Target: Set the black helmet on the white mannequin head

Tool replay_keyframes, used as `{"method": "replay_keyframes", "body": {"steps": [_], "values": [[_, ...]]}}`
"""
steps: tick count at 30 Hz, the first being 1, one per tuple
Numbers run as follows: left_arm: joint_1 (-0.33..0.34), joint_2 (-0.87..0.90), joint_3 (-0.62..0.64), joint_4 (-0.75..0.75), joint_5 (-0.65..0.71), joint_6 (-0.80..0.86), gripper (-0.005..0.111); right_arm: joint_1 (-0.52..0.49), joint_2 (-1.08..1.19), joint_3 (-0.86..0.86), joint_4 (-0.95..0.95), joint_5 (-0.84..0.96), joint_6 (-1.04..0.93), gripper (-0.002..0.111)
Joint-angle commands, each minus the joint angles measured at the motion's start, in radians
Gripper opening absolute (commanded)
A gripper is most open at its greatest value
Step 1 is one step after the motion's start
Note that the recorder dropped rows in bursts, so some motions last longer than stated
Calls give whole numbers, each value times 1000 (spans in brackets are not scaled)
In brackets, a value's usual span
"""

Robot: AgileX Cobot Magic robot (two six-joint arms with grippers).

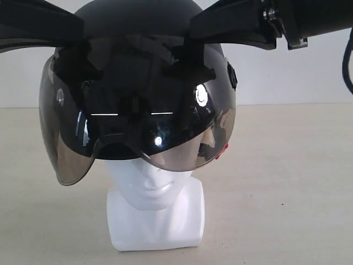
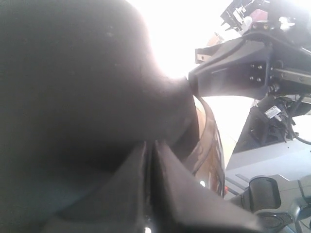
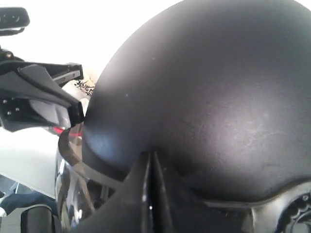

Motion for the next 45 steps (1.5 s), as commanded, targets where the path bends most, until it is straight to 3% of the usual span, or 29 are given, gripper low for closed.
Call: {"method": "replay_keyframes", "body": {"steps": [1,28,41,45], "values": [[-9,19,16,63,-33,-12,4,14,30,50,-179,118,-9,0],[-9,19,16,63,-41,-30,4,14,26,143,-217,68,-10,0],[-9,17,16,60,-41,-30,4,10,-122,143,-173,-52,33,0],[-9,3,16,54,-41,-30,4,10,-155,143,-175,-66,81,12]]}}
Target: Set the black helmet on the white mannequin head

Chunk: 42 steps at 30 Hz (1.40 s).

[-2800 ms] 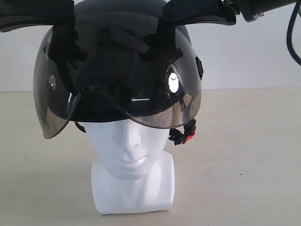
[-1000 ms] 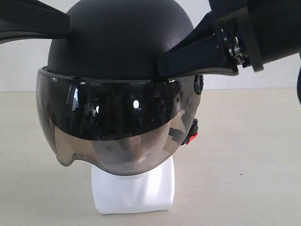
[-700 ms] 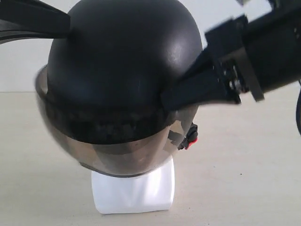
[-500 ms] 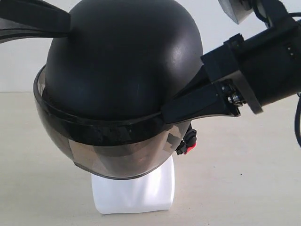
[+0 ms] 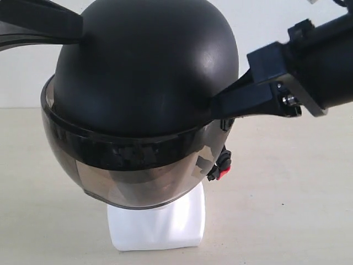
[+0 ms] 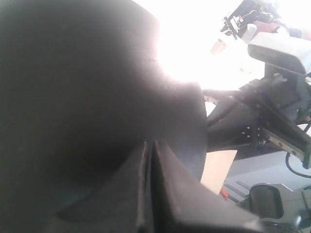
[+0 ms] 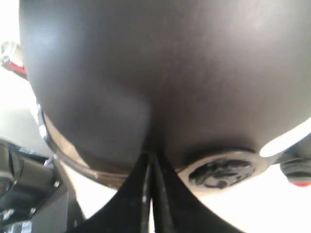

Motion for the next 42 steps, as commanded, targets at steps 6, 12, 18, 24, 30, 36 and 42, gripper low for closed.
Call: {"method": "replay_keyframes", "body": {"steps": [6,12,18,24,30,36,42], "values": [[-9,-61,14,35,-38,-53,4,-8,-84,4,-30,-113,142,56],[56,-141,12,157,-112,-205,4,-8,-125,4,-528,-142,590,35],[164,-128,6,321,-116,-282,4,-8,-125,23,-593,-113,652,29],[176,78,6,180,-96,-153,4,-8,-87,145,-477,-329,624,0],[170,146,8,56,16,-72,4,-8,-25,143,-38,-392,279,0],[60,140,16,70,17,-83,4,-8,55,112,74,-429,153,0],[35,110,16,73,22,-110,4,-8,93,33,78,-411,135,0]]}}
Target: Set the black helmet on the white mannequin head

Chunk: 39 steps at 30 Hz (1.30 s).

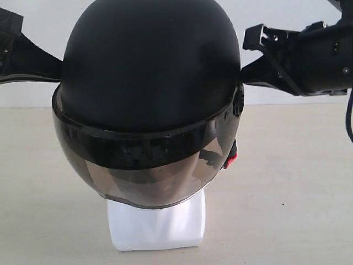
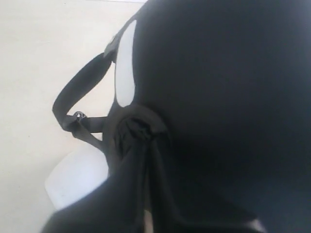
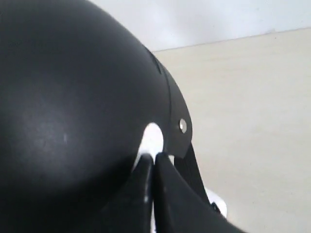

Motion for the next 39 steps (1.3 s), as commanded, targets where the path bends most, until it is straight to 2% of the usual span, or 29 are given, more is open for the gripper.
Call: {"method": "replay_keyframes", "body": {"steps": [1,12,21,39], "values": [[-48,-31,5,-87,111,-30,4,9,31,-63,49,63,-17,0],[-48,-101,5,-60,116,-66,4,9,74,-120,59,98,-22,0],[-48,-101,5,36,60,-96,4,9,72,-120,59,190,-7,0],[-45,-31,5,47,-15,-96,4,11,14,-118,53,264,67,0]]}}
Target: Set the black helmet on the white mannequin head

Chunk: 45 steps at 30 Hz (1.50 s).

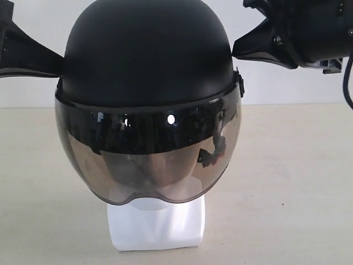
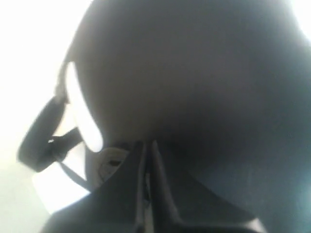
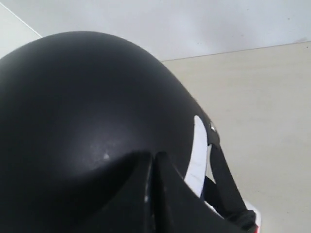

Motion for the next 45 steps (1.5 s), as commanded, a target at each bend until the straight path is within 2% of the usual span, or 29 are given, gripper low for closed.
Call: {"method": "replay_keyframes", "body": {"steps": [1,11,20,26,30,35,45], "values": [[-13,30,7,-7,-19,-5,4,25,-9,-3,43,146,21,0],[-13,32,7,-19,33,-5,4,25,-11,-3,-31,152,70,0],[-13,-42,7,-27,66,-12,4,25,-11,-3,-67,176,110,0],[-13,-42,5,-25,61,-8,4,23,-47,-3,-126,134,108,0],[-13,-46,5,-25,43,-1,4,23,-81,-3,-216,153,118,15],[-13,-73,5,-25,16,19,4,23,-89,-3,-221,159,113,51],[-13,-124,-36,14,-13,13,4,23,-93,-3,-246,175,108,52]]}}
